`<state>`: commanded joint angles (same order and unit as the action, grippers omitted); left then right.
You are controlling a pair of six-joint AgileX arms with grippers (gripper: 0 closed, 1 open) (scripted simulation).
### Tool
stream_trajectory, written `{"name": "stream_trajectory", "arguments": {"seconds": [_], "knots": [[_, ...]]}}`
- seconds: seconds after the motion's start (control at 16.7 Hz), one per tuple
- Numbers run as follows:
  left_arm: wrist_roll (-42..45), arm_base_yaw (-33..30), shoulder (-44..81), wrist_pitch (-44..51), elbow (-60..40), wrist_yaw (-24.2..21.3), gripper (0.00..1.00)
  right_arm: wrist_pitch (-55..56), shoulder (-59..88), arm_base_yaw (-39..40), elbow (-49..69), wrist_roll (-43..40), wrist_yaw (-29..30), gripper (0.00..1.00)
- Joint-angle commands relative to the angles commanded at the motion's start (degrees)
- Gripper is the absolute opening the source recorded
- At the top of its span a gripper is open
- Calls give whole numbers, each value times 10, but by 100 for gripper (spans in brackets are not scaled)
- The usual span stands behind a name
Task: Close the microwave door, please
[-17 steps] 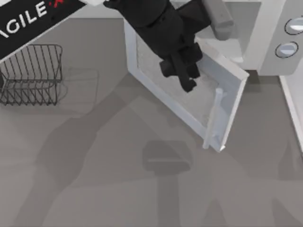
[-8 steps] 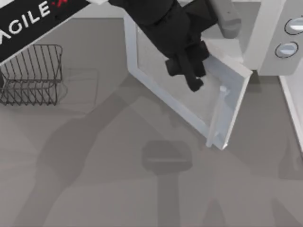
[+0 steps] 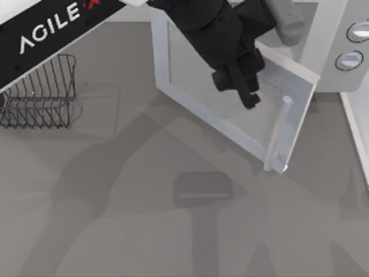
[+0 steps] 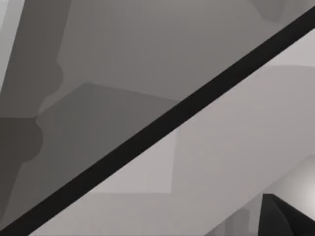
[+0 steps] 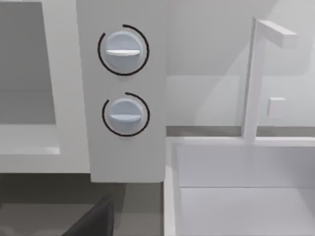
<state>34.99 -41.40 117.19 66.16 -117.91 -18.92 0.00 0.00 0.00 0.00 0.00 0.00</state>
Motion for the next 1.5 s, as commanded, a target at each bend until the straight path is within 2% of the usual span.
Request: {"name": "stream_trajectory", "arguments": {"seconds": [0.96,1.5], "knots": [[-18,-22,33,14,-50,6,0,0,0,0,0,0,0,100],[-37,-40,73,30,-113,15,0,0,0,0,0,0,0,100]]}}
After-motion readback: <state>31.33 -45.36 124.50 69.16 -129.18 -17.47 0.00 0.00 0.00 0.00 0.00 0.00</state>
